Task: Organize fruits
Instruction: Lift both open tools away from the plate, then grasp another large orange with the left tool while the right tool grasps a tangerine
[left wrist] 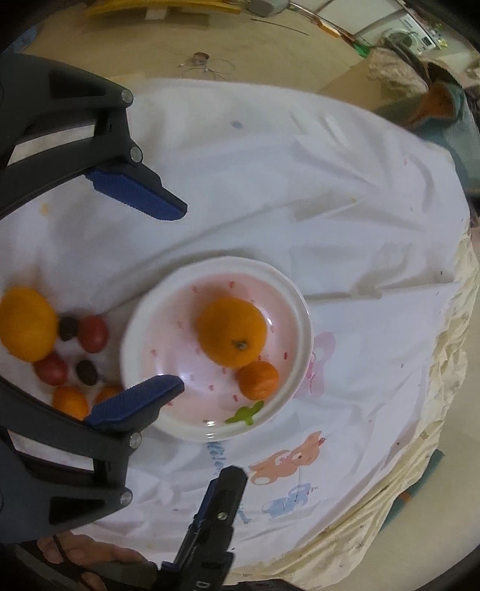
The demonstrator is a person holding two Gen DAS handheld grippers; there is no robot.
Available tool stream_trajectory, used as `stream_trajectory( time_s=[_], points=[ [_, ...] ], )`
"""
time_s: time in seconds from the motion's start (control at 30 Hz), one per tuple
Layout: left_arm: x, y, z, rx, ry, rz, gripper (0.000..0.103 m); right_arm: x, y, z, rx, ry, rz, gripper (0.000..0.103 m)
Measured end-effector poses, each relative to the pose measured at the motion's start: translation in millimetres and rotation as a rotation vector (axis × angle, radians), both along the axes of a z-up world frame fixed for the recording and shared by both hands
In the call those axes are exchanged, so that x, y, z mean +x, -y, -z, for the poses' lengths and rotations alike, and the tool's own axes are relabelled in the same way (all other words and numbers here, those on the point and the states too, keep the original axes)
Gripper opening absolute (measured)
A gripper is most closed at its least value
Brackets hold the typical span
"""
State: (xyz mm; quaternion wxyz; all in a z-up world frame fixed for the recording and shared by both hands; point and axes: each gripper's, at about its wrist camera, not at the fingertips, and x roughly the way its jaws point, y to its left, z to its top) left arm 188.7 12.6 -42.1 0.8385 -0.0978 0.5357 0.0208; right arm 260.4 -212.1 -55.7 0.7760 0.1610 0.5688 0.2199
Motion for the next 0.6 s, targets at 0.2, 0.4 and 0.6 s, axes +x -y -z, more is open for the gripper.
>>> stream_trajectory(
  time_s=[0.2,0.4,0.6],
  points=[
    [-33.5,-3.6,-13.0,-0.029,0.015,-0.011,0.083,-41.6,2.1,-10.0,-0.022,0.03,-0.016,0.066],
    [-66.9,-3.0,-17.7,-0.047,0.025,-0.018,0.083,-76.5,2.7,-8.4,-0.046,0.036,-0.032,0.066],
    [-92.3,2.4,-3.9,-0.064,-0.012,-0.019,0.084,-103.6,7.2,6.1,-0.069,0.009,-0.028,0.066]
  ],
)
